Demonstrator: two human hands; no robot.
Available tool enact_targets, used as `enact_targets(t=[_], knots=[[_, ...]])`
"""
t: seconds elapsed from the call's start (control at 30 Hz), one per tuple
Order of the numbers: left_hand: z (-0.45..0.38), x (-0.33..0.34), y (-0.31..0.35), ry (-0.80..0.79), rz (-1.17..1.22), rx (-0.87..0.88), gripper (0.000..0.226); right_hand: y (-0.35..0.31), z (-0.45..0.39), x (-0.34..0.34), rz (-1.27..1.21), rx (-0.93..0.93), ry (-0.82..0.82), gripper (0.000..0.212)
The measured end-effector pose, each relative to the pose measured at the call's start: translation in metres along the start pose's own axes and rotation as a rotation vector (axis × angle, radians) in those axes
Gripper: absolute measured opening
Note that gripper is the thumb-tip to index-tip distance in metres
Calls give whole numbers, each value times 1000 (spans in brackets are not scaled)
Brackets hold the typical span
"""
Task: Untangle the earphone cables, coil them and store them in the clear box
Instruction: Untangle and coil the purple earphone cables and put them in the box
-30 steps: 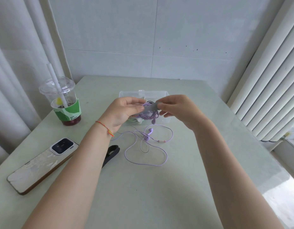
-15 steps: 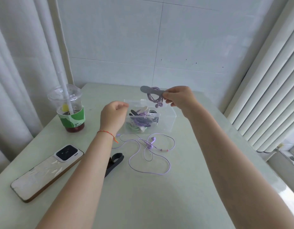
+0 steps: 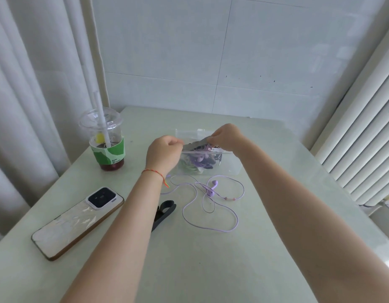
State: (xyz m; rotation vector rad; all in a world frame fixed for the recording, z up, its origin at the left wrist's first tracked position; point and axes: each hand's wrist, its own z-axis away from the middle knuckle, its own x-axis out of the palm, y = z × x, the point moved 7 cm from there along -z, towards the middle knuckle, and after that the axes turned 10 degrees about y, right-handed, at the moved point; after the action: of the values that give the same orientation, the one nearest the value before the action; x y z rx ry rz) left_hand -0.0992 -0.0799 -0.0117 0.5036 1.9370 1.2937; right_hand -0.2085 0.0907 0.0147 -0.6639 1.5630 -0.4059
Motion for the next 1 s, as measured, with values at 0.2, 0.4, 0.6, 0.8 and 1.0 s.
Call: enact_targets(t=[0.2, 0.4, 0.6, 0.8, 1.0], knots=[[2, 0, 2, 7, -43, 25, 23, 7, 10, -21, -104, -51, 65, 15], [9, 1, 19, -14, -106, 116, 19, 11, 37, -39, -206, -100, 81, 8], [51, 50, 16, -561, -611, 303, 16, 25, 76, 3, 157, -191, -345, 20], [61, 63, -1, -547, -717, 331, 34, 42, 89, 36, 536, -318, -365, 40], [61, 61, -6, -500, -719, 374, 14, 51, 90, 34, 348, -249, -368, 21]])
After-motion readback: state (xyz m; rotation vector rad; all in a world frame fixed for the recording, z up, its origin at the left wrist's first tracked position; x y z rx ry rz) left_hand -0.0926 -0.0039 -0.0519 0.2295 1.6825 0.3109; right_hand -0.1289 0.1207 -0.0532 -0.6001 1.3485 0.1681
